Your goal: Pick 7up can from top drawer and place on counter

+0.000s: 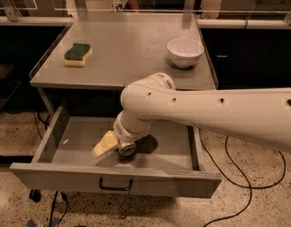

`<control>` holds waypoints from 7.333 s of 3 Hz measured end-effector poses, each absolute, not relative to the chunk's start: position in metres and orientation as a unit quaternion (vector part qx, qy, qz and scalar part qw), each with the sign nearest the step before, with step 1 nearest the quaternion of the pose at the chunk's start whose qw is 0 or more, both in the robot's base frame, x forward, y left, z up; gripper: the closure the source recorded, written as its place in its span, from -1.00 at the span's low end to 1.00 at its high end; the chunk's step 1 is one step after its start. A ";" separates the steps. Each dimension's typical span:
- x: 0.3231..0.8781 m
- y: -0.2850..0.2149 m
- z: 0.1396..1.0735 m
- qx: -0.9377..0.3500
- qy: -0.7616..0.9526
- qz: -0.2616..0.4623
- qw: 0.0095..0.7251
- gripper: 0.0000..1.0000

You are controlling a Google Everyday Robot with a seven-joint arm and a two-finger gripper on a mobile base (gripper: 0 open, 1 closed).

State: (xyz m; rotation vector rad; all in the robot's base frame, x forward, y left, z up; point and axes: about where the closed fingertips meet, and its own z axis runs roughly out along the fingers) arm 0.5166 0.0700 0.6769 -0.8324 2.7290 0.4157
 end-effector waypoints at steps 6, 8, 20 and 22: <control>0.570 0.055 0.601 -0.222 0.960 0.133 0.106 -0.73; 0.570 0.055 0.600 -0.221 0.960 0.135 0.105 0.21; 0.531 -0.042 0.773 -0.079 0.924 0.119 0.356 1.00; 0.559 -0.062 0.850 -0.060 0.880 0.105 0.459 1.00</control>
Offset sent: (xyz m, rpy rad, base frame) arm 0.0420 0.0242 -0.0316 -0.0084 0.0096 -0.0213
